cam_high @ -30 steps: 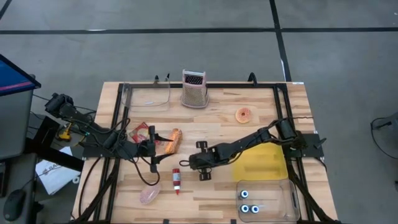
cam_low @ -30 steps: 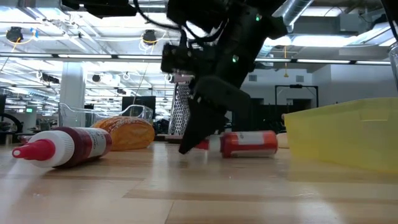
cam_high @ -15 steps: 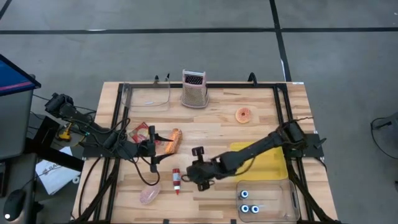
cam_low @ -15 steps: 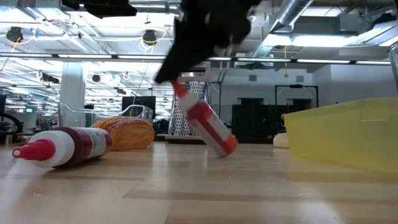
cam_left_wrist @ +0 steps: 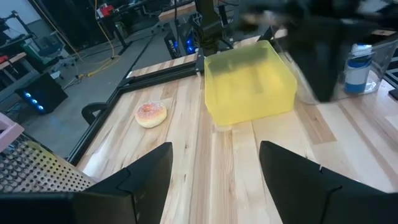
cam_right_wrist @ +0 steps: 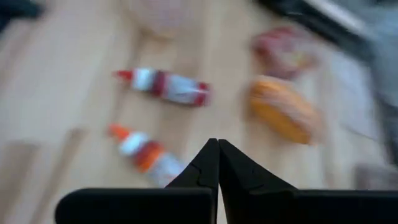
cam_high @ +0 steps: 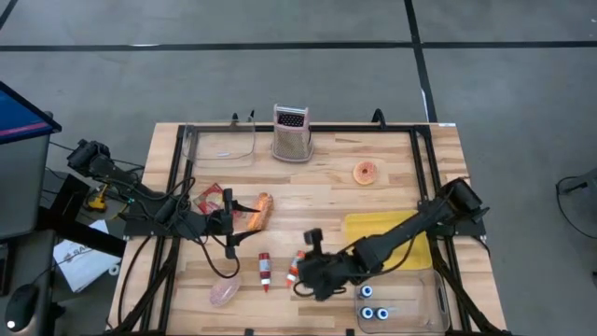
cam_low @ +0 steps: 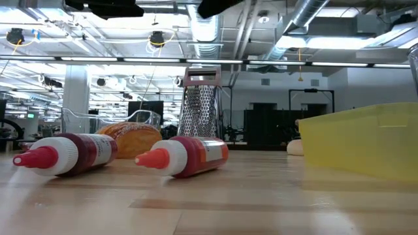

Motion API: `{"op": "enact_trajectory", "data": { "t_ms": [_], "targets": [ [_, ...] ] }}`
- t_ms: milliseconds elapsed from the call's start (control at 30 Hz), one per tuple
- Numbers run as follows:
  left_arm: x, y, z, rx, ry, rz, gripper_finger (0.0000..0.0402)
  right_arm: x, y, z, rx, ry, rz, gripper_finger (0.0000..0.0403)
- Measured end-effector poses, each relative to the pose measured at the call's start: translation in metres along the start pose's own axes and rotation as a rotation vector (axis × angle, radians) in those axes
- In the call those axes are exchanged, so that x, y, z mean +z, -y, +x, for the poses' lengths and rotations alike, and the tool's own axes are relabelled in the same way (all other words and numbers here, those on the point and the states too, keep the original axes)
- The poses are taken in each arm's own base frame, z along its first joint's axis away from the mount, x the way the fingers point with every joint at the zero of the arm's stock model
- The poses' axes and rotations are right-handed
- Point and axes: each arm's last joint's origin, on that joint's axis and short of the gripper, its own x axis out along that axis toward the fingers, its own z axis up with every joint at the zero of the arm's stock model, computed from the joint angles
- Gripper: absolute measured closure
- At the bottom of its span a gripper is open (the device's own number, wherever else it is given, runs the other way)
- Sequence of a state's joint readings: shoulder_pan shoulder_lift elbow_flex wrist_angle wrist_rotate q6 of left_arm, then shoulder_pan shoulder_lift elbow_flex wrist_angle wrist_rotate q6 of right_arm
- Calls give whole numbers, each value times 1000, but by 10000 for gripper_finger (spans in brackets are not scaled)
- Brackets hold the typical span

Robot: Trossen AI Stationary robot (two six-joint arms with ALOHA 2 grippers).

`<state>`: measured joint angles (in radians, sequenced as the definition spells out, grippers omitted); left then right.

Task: Pick & Place Food Item
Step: Put the orange food coloring bottle into the bottom transparent bin

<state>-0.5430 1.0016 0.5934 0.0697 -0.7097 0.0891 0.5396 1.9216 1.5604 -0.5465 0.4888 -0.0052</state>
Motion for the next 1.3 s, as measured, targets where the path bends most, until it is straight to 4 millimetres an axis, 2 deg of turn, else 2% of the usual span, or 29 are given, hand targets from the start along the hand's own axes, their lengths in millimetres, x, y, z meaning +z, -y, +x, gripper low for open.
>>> {"op": "enact_trajectory", "data": {
  "t_ms": [133, 200, 400, 567, 733, 1033, 1133, 1233, 1300],
  "targets": [
    [0, 0, 0, 0, 1, -3, 166, -8, -18, 19, 242, -48, -62, 396],
    [0, 0, 0, 0, 1, -8, 166, -15, -26, 32, 310, -83, -80, 382],
    [0, 0, 0, 0, 0, -9, 166, -23, -40, 61, 334, -63, -201, 313],
    [0, 0, 0, -1, 0, -8, 166, -15, -48, 66, 330, 57, -315, 244],
    [0, 0, 0, 0, -1, -8, 166, -11, -42, 68, 317, 99, -358, 198],
    [0, 0, 0, 0, -1, -8, 166, -8, -27, 76, 335, 142, -360, 205],
    [0, 0, 0, 0, -1, -8, 166, -10, -30, 89, 347, 146, -356, 208],
    [0, 0, 0, 0, -1, -7, 166, -17, -41, 108, 370, 100, -400, 208],
    [0, 0, 0, 0, -2, -7, 166, -21, -46, 113, 356, 28, -469, 206]
  ]
}}
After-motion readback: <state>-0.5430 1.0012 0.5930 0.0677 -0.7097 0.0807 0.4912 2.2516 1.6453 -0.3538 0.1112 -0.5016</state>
